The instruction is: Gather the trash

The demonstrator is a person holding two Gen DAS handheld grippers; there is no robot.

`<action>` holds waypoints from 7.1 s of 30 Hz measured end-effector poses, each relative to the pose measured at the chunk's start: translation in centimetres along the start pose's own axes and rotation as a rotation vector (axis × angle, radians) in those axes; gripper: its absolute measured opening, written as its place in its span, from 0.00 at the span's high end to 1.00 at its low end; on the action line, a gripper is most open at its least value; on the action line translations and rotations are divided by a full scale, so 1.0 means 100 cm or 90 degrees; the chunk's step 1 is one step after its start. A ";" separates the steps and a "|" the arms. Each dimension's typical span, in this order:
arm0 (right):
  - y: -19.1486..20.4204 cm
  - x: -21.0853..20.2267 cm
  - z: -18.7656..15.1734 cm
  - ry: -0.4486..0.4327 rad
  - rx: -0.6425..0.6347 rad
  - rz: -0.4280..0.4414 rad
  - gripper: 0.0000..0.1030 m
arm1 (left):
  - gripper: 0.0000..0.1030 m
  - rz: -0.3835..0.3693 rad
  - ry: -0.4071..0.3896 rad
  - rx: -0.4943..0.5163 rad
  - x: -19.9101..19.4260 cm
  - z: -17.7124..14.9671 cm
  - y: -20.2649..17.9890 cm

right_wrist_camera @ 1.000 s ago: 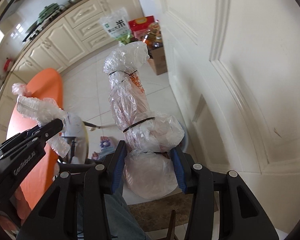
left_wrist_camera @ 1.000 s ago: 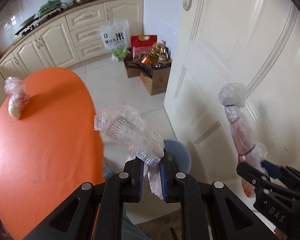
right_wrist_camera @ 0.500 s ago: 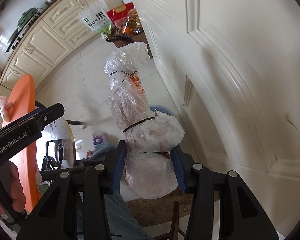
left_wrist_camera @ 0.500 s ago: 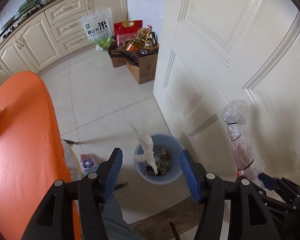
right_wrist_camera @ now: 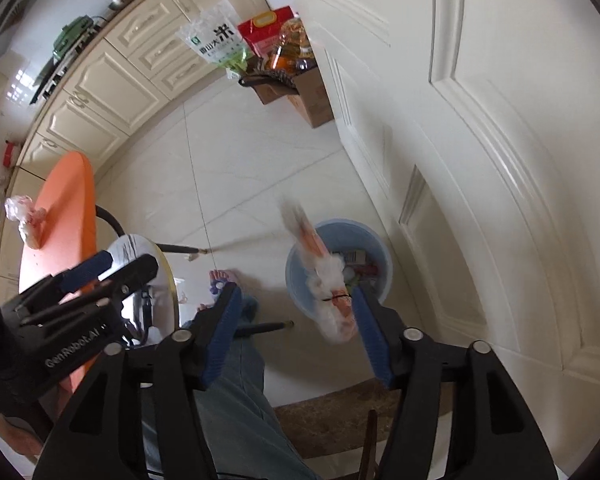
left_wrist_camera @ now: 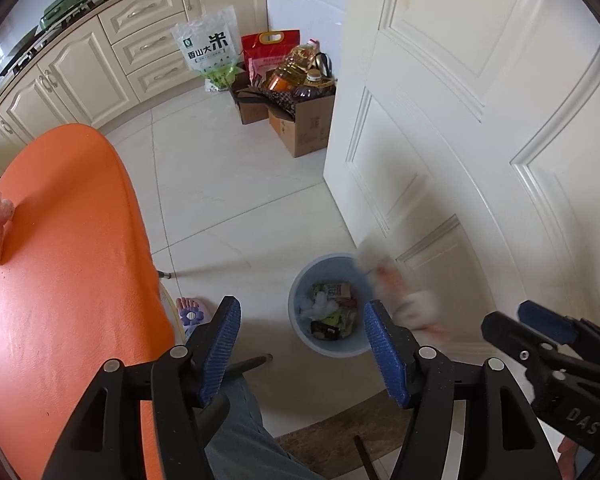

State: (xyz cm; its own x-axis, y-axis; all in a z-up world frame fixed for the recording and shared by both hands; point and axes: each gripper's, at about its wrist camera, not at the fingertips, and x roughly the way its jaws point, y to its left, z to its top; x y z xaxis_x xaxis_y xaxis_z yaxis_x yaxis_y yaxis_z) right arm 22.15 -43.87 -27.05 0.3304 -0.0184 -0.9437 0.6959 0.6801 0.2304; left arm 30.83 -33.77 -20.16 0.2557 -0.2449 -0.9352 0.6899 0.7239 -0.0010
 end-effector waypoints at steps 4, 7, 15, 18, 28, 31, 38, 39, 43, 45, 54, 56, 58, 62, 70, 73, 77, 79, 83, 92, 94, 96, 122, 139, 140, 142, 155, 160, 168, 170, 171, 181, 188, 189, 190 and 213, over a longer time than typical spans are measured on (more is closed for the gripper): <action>0.005 -0.009 -0.001 -0.016 -0.008 -0.020 0.33 | 0.41 0.000 0.004 -0.010 -0.001 -0.006 0.004; 0.006 -0.010 -0.004 -0.008 -0.006 -0.014 0.33 | 0.41 0.001 0.006 -0.015 -0.003 -0.009 0.007; 0.013 -0.015 -0.011 -0.001 -0.013 -0.017 0.33 | 0.41 -0.001 -0.004 -0.020 -0.020 -0.023 0.012; 0.020 -0.024 -0.016 -0.009 -0.023 -0.026 0.33 | 0.41 0.001 -0.006 -0.022 -0.027 -0.028 0.015; 0.053 -0.058 -0.038 -0.037 -0.064 -0.032 0.26 | 0.40 0.002 -0.045 -0.028 -0.077 -0.062 0.029; 0.064 -0.068 -0.046 -0.052 -0.075 -0.031 0.19 | 0.37 0.000 -0.060 -0.038 -0.096 -0.077 0.038; 0.095 -0.082 -0.067 -0.061 -0.101 -0.021 0.15 | 0.31 0.007 -0.093 -0.076 -0.137 -0.125 0.074; 0.100 -0.082 -0.068 -0.059 -0.105 -0.017 0.14 | 0.31 0.007 -0.095 -0.083 -0.142 -0.132 0.080; 0.129 -0.080 -0.077 -0.055 -0.134 -0.004 0.13 | 0.30 0.012 -0.106 -0.117 -0.167 -0.163 0.108; 0.146 -0.078 -0.081 -0.055 -0.152 0.001 0.11 | 0.30 0.021 -0.113 -0.138 -0.178 -0.178 0.124; 0.232 -0.058 -0.094 -0.038 -0.250 0.038 0.10 | 0.26 0.074 -0.136 -0.240 -0.221 -0.220 0.196; 0.254 -0.051 -0.094 -0.032 -0.272 0.044 0.09 | 0.23 0.096 -0.136 -0.270 -0.225 -0.229 0.216; 0.276 -0.042 -0.092 -0.027 -0.297 0.046 0.09 | 0.23 0.113 -0.136 -0.292 -0.228 -0.230 0.233; 0.320 -0.023 -0.088 -0.013 -0.345 0.053 0.09 | 0.23 0.129 -0.128 -0.338 -0.227 -0.229 0.269; 0.392 0.020 -0.062 0.009 -0.398 0.069 0.09 | 0.23 0.157 -0.106 -0.394 -0.213 -0.217 0.345; 0.417 0.041 -0.043 0.010 -0.408 0.053 0.09 | 0.23 0.155 -0.092 -0.405 -0.201 -0.207 0.368; 0.445 0.074 -0.017 0.007 -0.422 0.025 0.09 | 0.23 0.168 -0.072 -0.413 -0.180 -0.190 0.396; 0.457 0.091 -0.005 0.001 -0.431 -0.002 0.09 | 0.23 0.177 -0.064 -0.408 -0.168 -0.179 0.407; 0.474 0.122 0.012 0.014 -0.433 -0.025 0.09 | 0.23 0.175 -0.051 -0.404 -0.149 -0.159 0.427; 0.491 0.160 0.024 0.048 -0.429 0.032 0.14 | 0.23 0.192 -0.044 -0.376 -0.117 -0.140 0.439; 0.494 0.163 0.020 0.054 -0.440 0.041 0.27 | 0.23 0.188 -0.044 -0.375 -0.113 -0.139 0.439; 0.497 0.158 0.013 0.059 -0.458 0.044 0.31 | 0.23 0.196 -0.045 -0.374 -0.112 -0.141 0.439; 0.401 0.054 -0.139 0.132 -0.549 0.128 0.33 | 0.23 0.151 -0.029 -0.449 -0.178 -0.245 0.352; 0.333 0.022 -0.130 0.150 -0.451 0.157 0.15 | 0.23 0.114 -0.044 -0.393 -0.194 -0.232 0.300; 0.328 0.019 -0.127 0.145 -0.444 0.162 0.15 | 0.23 0.111 -0.043 -0.386 -0.194 -0.229 0.295; 0.317 0.010 -0.121 0.138 -0.432 0.174 0.15 | 0.23 0.105 -0.044 -0.371 -0.193 -0.223 0.283; 0.243 -0.010 -0.082 0.100 -0.330 0.154 0.11 | 0.14 0.051 -0.029 -0.283 -0.147 -0.178 0.232; 0.239 0.007 -0.077 0.129 -0.320 0.147 0.11 | 0.13 0.031 -0.024 -0.286 -0.135 -0.164 0.243; 0.232 0.026 -0.071 0.162 -0.301 0.139 0.11 | 0.10 0.013 -0.014 -0.282 -0.110 -0.136 0.256; 0.231 0.028 -0.069 0.159 -0.298 0.136 0.11 | 0.12 -0.008 -0.013 -0.293 -0.101 -0.133 0.261; 0.230 0.029 -0.068 0.159 -0.297 0.135 0.11 | 0.13 -0.018 -0.017 -0.296 -0.099 -0.132 0.265; 0.218 0.034 -0.057 0.154 -0.275 0.130 0.11 | 0.63 -0.008 -0.058 -0.261 -0.110 -0.137 0.279; 0.213 0.023 -0.058 0.130 -0.277 0.107 0.11 | 0.63 -0.004 -0.077 -0.239 -0.130 -0.141 0.280; 0.211 0.020 -0.058 0.125 -0.278 0.104 0.11 | 0.63 -0.004 -0.080 -0.235 -0.130 -0.148 0.269; 0.208 0.017 -0.058 0.121 -0.276 0.101 0.11 | 0.63 -0.002 -0.083 -0.228 -0.132 -0.147 0.265; 0.017 -0.028 -0.022 0.004 -0.049 -0.104 0.11 | 0.63 -0.123 -0.026 0.010 -0.094 -0.079 0.093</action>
State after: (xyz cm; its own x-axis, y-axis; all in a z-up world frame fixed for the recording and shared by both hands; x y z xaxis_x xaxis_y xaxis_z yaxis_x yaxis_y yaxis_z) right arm 20.99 -41.01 -24.50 0.2126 -0.1287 -0.9686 0.6891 0.7225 0.0552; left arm 29.49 -19.68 -14.12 0.1446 -0.4041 -0.9032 0.7393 0.6508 -0.1728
